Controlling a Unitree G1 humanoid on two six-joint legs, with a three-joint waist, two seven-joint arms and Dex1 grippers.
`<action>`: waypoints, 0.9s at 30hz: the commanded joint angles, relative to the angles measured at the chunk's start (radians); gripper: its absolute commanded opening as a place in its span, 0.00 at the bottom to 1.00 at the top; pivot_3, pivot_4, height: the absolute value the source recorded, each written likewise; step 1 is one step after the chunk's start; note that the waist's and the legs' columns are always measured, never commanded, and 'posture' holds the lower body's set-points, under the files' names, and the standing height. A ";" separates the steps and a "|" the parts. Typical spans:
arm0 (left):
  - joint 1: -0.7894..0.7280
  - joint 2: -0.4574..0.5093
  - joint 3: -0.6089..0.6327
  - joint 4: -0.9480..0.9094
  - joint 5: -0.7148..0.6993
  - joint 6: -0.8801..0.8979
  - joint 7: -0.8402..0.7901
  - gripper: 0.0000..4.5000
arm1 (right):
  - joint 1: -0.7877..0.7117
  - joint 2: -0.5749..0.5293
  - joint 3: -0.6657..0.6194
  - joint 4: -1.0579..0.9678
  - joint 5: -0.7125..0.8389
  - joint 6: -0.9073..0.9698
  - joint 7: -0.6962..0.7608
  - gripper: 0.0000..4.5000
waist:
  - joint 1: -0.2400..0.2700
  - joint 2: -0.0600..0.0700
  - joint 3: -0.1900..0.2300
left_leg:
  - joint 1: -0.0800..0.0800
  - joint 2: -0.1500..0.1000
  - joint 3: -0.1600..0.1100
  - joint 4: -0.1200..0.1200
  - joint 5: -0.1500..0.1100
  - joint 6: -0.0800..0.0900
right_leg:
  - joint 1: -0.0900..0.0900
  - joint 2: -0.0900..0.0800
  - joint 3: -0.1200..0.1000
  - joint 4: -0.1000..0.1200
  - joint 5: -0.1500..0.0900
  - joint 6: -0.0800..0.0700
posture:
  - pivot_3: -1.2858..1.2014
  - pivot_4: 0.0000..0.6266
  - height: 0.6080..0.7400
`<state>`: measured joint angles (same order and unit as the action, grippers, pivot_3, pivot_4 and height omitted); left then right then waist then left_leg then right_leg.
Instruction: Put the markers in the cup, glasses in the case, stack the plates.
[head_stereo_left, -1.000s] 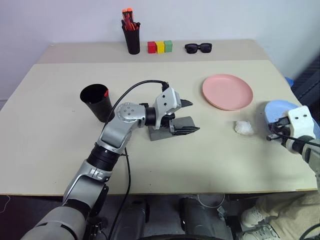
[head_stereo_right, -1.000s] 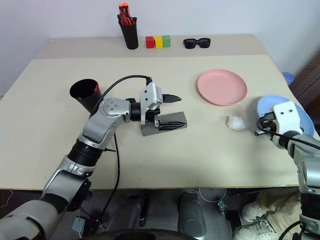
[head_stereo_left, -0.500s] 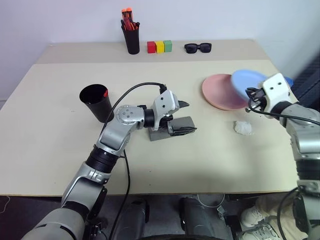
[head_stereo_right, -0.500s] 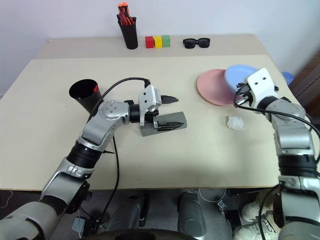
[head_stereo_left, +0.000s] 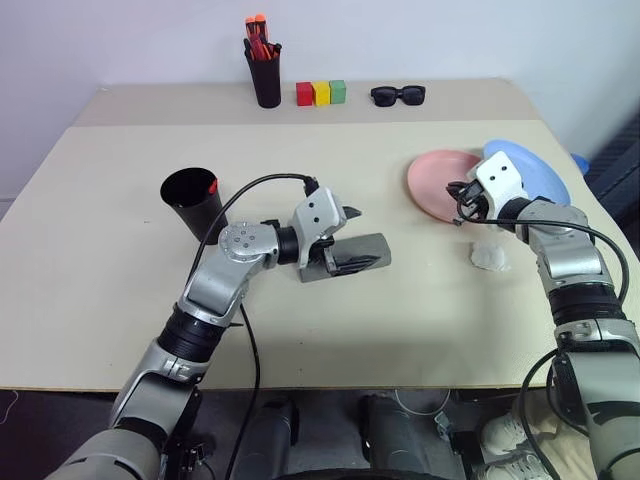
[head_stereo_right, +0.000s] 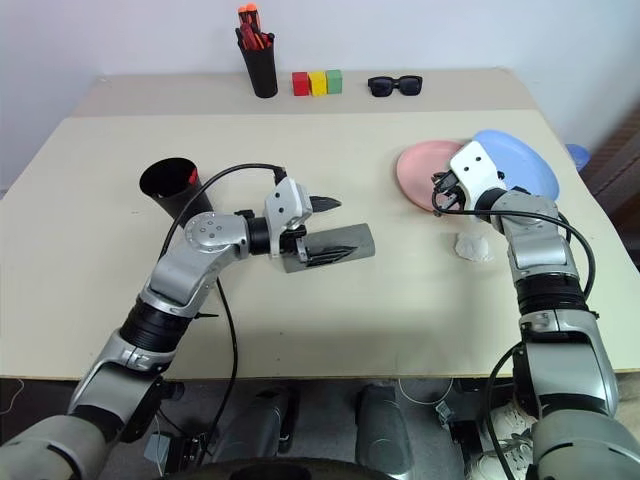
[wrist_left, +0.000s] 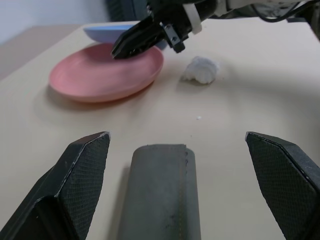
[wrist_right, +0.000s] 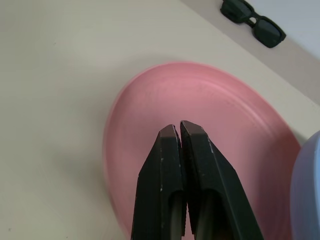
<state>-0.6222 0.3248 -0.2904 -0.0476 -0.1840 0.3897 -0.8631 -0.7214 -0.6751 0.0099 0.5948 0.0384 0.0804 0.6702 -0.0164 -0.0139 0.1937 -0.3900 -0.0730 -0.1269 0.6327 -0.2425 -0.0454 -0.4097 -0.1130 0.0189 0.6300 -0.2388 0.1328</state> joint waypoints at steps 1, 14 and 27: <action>0.000 0.001 0.016 -0.044 -0.006 0.001 0.011 1.00 | -0.030 -0.004 -0.041 -0.044 0.010 -0.021 -0.020 0.01 | 0.000 0.000 0.000 | 0.000 0.000 0.000 0.000 0.000 0.000 | 0.000 0.000 0.000 0.000 0.000 0.000 | 0.52 0.24 1.00; -0.007 -0.013 -0.001 -0.018 0.001 -0.017 0.007 1.00 | -0.081 -0.053 -0.135 0.033 0.015 0.012 -0.102 0.01 | -0.001 0.000 0.000 | 0.000 0.000 0.000 0.000 0.000 0.000 | 0.000 0.000 0.000 0.000 0.000 0.000 | 0.52 0.24 1.00; 0.000 0.000 -0.009 -0.027 0.011 -0.019 0.007 1.00 | -0.116 -0.039 -0.170 0.111 0.036 0.002 -0.136 0.68 | -0.003 0.000 0.000 | 0.000 0.000 0.000 0.000 0.000 0.000 | 0.000 0.000 0.000 0.000 0.000 0.000 | 0.52 0.24 1.00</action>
<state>-0.6223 0.3196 -0.3005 -0.0479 -0.1787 0.3848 -0.8548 -0.8067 -0.7052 -0.1365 0.7203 0.0623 0.0999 0.5367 -0.0194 -0.0139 0.1937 -0.3900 -0.0729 -0.1265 0.6324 -0.2425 -0.0453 -0.4097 -0.1130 0.0190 0.6299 -0.2388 0.1328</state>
